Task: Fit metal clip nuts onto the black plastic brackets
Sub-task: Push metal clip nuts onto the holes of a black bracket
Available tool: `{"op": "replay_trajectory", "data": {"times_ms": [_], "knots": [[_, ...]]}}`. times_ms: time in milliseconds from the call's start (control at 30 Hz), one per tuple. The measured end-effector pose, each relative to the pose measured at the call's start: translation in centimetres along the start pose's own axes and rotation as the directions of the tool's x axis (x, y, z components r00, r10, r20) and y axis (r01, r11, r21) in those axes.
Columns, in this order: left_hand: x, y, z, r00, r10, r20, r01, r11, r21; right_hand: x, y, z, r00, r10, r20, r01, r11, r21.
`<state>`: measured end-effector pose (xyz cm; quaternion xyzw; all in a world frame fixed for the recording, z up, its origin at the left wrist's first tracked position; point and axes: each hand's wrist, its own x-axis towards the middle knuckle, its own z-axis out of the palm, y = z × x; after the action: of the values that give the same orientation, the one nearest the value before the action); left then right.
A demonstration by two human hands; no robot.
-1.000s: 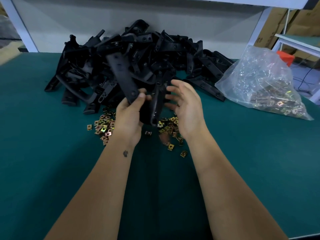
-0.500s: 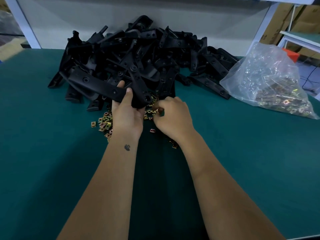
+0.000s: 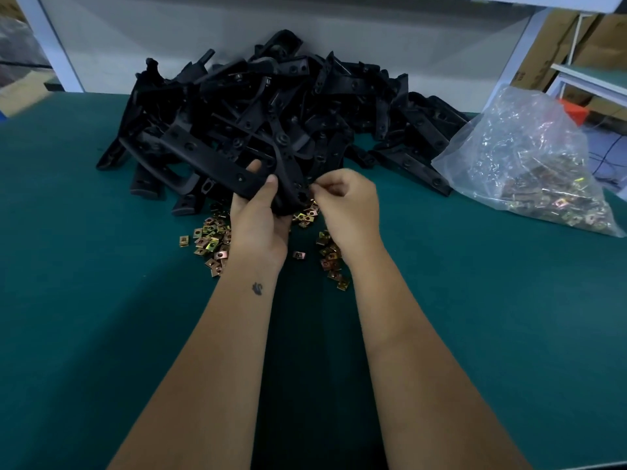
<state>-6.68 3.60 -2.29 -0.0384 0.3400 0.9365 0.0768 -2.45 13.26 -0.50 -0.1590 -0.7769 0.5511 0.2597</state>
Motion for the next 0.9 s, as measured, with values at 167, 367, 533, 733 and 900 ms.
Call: {"op": "replay_trajectory", "data": {"times_ms": [167, 367, 533, 733, 900], "knots": [[0.0, -0.1, 0.1, 0.997, -0.041, 0.058, 0.039, 0.999, 0.031, 0.1, 0.2, -0.3, 0.981, 0.182, 0.063, -0.186, 0.805, 0.563], [-0.4, 0.0, 0.3, 0.99, -0.091, 0.108, 0.083, 0.993, 0.079, -0.3, 0.1, -1.2, 0.972, 0.185, 0.144, -0.229, 0.619, 0.752], [-0.9, 0.4, -0.2, 0.981, -0.11, 0.162, 0.099, 0.992, 0.074, -0.7, 0.0, -1.5, 0.982, 0.147, 0.115, -0.184, 0.665, 0.724], [-1.0, 0.8, -0.6, 0.979, -0.126, 0.162, 0.119, 0.991, 0.054, -0.8, 0.1, -1.4, 0.982, 0.124, 0.143, -0.19, 0.673, 0.715], [-1.0, 0.6, -0.4, 0.975, -0.14, 0.172, 0.126, 0.988, 0.093, -0.8, 0.1, -1.1, 0.988, 0.111, 0.105, -0.153, 0.732, 0.664]]}}
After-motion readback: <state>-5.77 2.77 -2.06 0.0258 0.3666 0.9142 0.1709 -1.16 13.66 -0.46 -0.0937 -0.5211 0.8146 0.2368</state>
